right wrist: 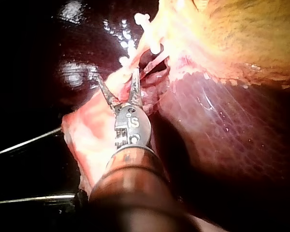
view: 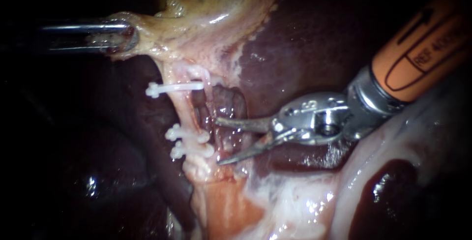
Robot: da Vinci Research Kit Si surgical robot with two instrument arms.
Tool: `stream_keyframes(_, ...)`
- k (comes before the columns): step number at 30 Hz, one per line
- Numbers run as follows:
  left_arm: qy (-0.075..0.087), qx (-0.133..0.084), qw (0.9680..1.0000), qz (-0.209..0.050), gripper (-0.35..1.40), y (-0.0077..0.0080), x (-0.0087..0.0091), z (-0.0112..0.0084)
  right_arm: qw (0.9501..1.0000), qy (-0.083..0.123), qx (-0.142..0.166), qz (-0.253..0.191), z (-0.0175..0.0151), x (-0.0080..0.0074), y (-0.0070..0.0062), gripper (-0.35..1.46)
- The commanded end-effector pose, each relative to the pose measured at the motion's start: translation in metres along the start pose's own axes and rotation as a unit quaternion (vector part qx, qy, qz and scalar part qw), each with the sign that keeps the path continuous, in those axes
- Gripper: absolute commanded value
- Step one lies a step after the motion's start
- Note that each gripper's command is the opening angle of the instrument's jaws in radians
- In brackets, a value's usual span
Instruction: Go to the cutting position left tube
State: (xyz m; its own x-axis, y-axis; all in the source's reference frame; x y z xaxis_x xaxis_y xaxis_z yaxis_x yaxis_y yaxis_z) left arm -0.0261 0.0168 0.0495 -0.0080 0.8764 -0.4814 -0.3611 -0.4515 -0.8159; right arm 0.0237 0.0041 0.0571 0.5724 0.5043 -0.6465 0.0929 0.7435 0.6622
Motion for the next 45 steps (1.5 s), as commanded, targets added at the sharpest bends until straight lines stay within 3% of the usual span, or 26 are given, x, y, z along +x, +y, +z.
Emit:
stream_keyframes(1, 0.0, 0.0, 1.0, 0.0, -0.35, 0.0, 0.0, 0.0, 1.0, 0.002, 0.0, 0.001, 0.0003, 0.0001, 0.0003, 1.45)
stream_keyframes(14, 0.0, 0.0, 1.0, 0.0, -0.35, 0.0001, 0.0, -0.0001, 0.9997, 0.003, -0.008, 0.023, 0.0029, -0.0005, 0.0043, 1.43)
stream_keyframes(21, 0.0, 0.0, 1.0, 0.0, -0.35, 0.0001, 0.0, -0.0001, 0.9997, 0.005, -0.008, 0.024, 0.005, 0.0002, 0.0051, 1.43)
stream_keyframes(31, 0.0, 0.001, 1.0, 0.0, -0.35, 0.0001, 0.0, 0.0, 0.9981, 0.045, 0.01, 0.042, 0.0084, 0.0022, 0.0058, 1.43)
stream_keyframes(38, 0.0, 0.0, 1.0, 0.0, -0.35, 0.0001, 0.0, 0.0001, 0.995, 0.07, 0.044, 0.056, 0.009, 0.0031, 0.0054, 1.43)
stream_keyframes(45, 0.0, 0.0, 1.0, 0.0, -0.35, -0.0001, 0.0001, 0.0001, 0.9911, 0.091, 0.08, 0.055, 0.0091, 0.0044, 0.0029, 1.45)
